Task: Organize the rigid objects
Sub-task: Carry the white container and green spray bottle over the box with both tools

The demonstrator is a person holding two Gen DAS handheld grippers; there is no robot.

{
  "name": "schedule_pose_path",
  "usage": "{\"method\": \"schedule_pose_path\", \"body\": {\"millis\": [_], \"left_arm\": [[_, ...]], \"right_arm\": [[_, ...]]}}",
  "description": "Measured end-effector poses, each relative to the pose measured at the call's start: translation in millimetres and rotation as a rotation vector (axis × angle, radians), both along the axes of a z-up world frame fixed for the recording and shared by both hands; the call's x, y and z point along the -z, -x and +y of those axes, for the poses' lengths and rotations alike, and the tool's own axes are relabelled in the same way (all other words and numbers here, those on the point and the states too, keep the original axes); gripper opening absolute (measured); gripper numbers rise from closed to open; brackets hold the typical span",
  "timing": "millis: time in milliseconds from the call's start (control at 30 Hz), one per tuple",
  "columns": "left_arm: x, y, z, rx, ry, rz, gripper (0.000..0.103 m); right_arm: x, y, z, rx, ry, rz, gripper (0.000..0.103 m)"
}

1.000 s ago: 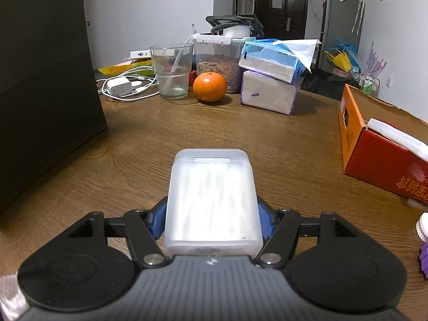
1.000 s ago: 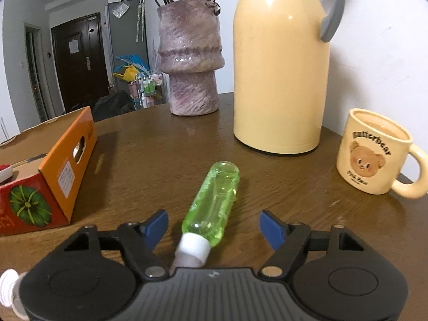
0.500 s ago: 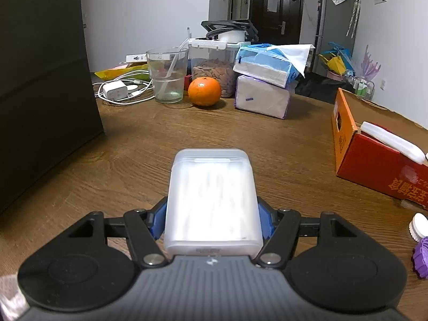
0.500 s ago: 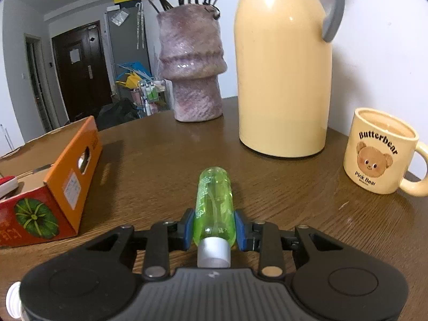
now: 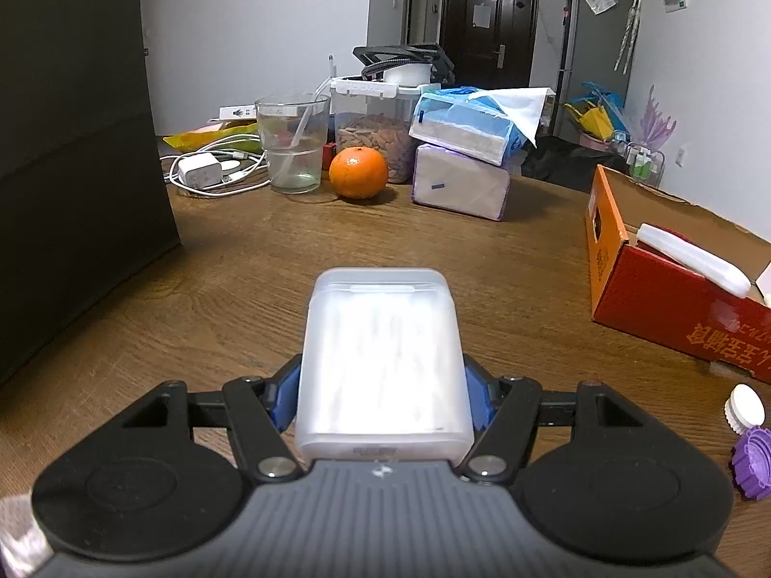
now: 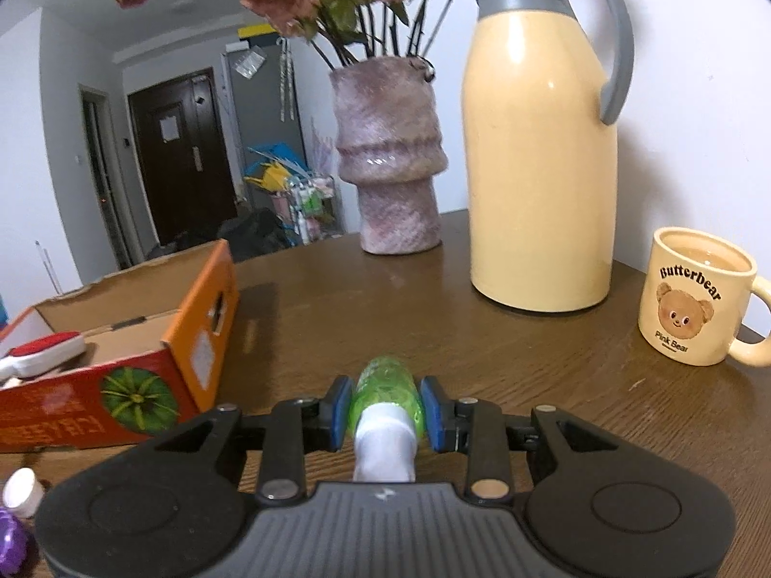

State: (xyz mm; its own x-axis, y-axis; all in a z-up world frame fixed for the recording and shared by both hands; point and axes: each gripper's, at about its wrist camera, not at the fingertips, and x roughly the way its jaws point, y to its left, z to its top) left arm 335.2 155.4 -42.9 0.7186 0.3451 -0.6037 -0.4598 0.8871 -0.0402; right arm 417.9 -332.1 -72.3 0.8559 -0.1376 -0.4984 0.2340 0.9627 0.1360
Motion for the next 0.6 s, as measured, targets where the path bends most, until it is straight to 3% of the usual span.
{"method": "schedule_pose_path", "body": {"millis": [600], "left_arm": [[-16, 12, -23, 0.072, -0.034, -0.065, 0.066]], "right_arm": [[-31, 36, 35, -0.082, -0.031, -0.138, 0.03]]}}
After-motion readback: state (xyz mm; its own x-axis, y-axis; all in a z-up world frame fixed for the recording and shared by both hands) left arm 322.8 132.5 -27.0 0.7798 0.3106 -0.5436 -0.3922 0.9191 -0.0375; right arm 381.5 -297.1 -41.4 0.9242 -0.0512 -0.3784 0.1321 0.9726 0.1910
